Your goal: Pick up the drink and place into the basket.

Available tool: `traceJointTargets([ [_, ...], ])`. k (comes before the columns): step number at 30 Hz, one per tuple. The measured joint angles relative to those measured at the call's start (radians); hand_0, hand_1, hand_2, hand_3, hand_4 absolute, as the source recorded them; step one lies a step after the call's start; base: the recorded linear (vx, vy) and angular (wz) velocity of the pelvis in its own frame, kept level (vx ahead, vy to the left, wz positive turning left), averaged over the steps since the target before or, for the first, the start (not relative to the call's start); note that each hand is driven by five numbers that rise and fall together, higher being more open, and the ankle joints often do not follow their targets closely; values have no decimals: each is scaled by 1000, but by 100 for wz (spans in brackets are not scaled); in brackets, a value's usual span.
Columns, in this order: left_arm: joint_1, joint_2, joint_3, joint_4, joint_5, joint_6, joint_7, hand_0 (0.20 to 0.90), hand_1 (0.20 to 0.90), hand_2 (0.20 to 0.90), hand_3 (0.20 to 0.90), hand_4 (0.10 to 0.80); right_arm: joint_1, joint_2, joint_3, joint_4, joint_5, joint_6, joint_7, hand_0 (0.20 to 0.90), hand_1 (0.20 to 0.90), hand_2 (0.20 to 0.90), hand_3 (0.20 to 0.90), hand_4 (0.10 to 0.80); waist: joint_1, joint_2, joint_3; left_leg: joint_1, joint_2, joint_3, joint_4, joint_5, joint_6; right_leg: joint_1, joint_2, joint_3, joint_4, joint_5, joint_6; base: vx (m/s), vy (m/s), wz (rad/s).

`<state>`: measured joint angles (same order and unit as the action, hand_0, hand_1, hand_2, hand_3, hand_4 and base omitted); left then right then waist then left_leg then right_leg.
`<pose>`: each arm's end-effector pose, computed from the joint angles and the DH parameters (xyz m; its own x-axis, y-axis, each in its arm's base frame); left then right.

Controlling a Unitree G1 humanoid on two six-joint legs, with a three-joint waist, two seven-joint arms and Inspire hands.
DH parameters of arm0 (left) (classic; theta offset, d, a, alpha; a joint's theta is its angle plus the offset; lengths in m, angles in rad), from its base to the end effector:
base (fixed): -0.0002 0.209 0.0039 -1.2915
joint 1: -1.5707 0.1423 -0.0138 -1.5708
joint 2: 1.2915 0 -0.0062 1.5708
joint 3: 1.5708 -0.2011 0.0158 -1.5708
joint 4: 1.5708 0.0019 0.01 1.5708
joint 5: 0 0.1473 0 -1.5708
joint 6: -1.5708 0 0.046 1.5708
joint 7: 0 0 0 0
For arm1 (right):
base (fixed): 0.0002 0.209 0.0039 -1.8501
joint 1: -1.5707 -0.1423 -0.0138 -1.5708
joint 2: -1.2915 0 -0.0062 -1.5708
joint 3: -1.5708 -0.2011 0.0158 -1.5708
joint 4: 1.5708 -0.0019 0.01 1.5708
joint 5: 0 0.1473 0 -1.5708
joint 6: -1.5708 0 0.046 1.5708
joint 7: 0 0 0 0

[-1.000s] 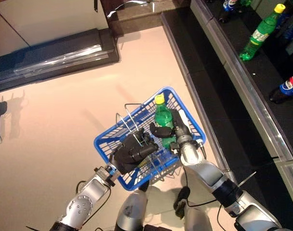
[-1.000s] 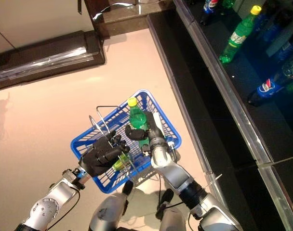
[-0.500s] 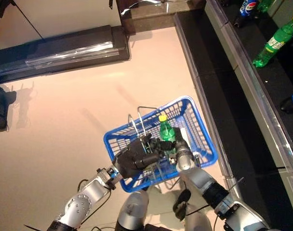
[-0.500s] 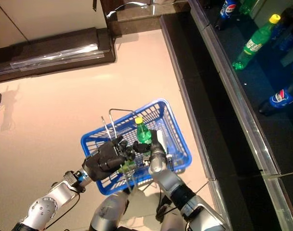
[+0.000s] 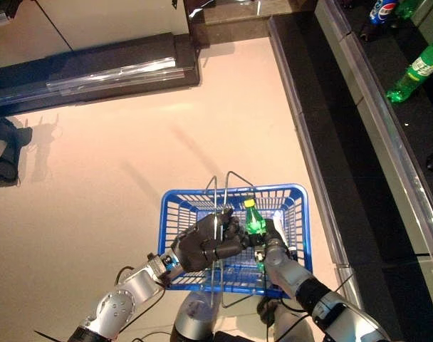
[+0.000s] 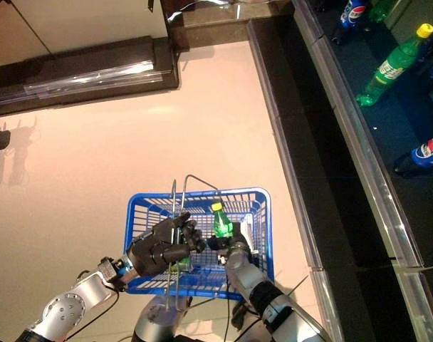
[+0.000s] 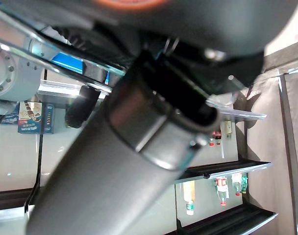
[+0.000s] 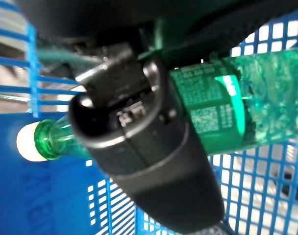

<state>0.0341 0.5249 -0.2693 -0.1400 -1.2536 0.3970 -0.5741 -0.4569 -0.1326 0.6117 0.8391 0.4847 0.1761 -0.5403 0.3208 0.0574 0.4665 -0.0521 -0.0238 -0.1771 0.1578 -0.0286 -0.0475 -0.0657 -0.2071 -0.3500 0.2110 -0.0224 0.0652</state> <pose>0.1910 0.1830 0.0327 0.5676 -0.8166 0.1051 0.5836 0.3090 -0.7510 0.2565 -0.0942 -0.0468 0.8017 -0.1845 -0.5685 0.0181 0.9583 -0.2853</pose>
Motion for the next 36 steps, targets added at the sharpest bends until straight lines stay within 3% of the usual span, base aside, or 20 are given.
traceJointTargets([
  [9, -73, 18, -3, 0, 11, 22, 12, 300, 300, 300, 200, 100, -53, 53, -35, 101, 153, -56, 23, 300, 300, 300, 200, 100, 35, 0, 0, 0, -3, -12, 2, 2, -2, 4, -4, -11, 9, -4, -1, 17, -16, 4],
  [19, -78, 22, -35, 0, 11, 49, 72, 300, 300, 300, 200, 100, -105, 47, -45, 209, 75, 15, 28, 300, 300, 300, 200, 100, 36, 0, 0, 0, -12, -25, 3, 4, 0, 12, -13, -25, 10, -10, 5, 11, 1, 4],
  [20, -78, 22, -38, 0, 11, 54, 76, 300, 300, 300, 200, 100, -105, 46, -46, 216, 71, 16, 28, 324, 324, 324, 227, 127, 36, 0, 0, 0, -12, -25, 3, 4, 0, 12, -13, -25, 10, -10, 5, 30, 9, 1],
  [21, -77, 23, -39, 0, 11, 58, 87, 300, 300, 300, 200, 100, -105, 45, -50, 227, 63, 21, 28, 742, 742, 742, 716, 616, 36, 0, 0, 1, -12, -26, 3, 4, 0, 12, -13, -25, 10, -10, 5, 0, 0, 0],
  [22, -77, 23, -39, 0, 11, 61, 92, 300, 300, 300, 200, 100, -105, 44, -52, 229, 62, 25, 28, 867, 867, 867, 862, 762, 36, 0, 0, 1, -12, -26, 3, 4, 0, 13, -13, -25, 10, -10, 5, 0, 0, 0],
  [23, -77, 23, -41, 0, 11, 62, 99, 300, 300, 300, 200, 100, -104, 42, -56, 230, 60, 31, 28, 900, 900, 900, 900, 800, 35, 0, 0, 1, -13, -26, 4, 4, 0, 13, -12, -26, 11, -10, 5, 0, 0, 0],
  [30, -76, 33, -68, 0, 11, 73, 100, 300, 300, 300, 200, 100, -84, 28, -82, 173, 54, 45, 13, 900, 900, 900, 900, 800, 33, 0, 0, 12, -14, -26, 3, 4, 0, 26, -10, -28, 10, -10, 5, 0, 0, 0],
  [36, -72, 32, -46, 0, 0, 73, 100, 300, 300, 300, 200, 100, 31, -69, -82, -183, 16, 94, -85, 900, 900, 900, 900, 800, 30, -2, -1, -7, -10, -28, 7, 4, 1, 11, -4, -29, 10, -8, 4, -7, -15, 2],
])
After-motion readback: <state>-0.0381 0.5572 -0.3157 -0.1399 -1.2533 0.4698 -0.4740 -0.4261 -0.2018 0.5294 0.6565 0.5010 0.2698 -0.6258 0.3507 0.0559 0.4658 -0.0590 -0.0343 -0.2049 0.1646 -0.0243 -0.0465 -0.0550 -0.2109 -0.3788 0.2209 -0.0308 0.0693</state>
